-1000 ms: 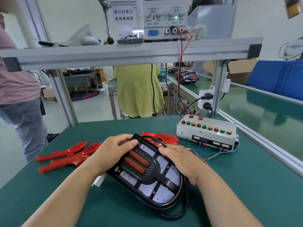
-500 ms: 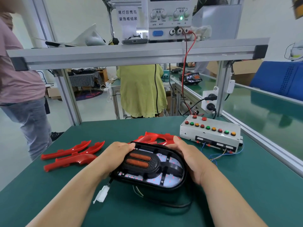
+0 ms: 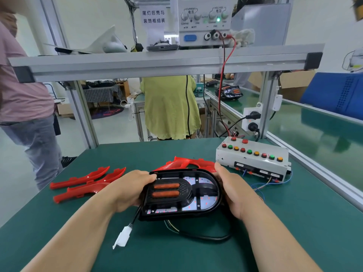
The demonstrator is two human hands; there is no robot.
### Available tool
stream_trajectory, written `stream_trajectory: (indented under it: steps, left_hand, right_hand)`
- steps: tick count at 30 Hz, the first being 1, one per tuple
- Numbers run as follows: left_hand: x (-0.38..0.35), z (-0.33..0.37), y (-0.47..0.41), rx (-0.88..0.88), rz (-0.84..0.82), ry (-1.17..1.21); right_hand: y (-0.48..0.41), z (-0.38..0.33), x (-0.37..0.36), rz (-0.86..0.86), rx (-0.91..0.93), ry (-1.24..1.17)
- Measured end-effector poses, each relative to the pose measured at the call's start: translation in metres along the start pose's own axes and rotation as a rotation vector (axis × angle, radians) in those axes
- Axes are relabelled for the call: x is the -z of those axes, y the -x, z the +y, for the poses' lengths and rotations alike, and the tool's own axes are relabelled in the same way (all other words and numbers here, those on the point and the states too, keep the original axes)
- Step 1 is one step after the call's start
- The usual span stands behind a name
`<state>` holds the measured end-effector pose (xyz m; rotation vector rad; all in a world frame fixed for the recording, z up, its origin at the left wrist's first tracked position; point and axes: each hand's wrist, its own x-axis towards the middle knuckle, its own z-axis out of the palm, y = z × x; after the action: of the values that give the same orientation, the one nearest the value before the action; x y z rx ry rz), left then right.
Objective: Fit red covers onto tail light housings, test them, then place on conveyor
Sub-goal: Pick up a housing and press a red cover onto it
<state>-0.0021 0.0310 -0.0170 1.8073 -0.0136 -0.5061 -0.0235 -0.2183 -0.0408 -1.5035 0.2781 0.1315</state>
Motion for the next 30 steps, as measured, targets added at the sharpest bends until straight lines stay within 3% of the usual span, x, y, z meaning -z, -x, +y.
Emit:
stream_trajectory:
  steps: [7, 12, 19, 30]
  left_hand:
    - [0.01, 0.0, 0.002, -0.04, -0.054, -0.037]
    - [0.015, -0.004, 0.0, -0.079, -0.121, 0.008]
    - [0.029, -0.005, 0.001, -0.091, -0.177, -0.102]
    - [0.034, -0.005, 0.0, -0.06, -0.293, -0.165]
  right_hand:
    - [-0.004, 0.007, 0.002, 0.117, 0.174, 0.166]
    - [-0.002, 0.007, 0.003, 0.169, 0.23, 0.211]
    - [-0.001, 0.014, 0.002, 0.223, 0.266, 0.314]
    - [0.011, 0.015, 0.02, -0.046, 0.307, 0.592]
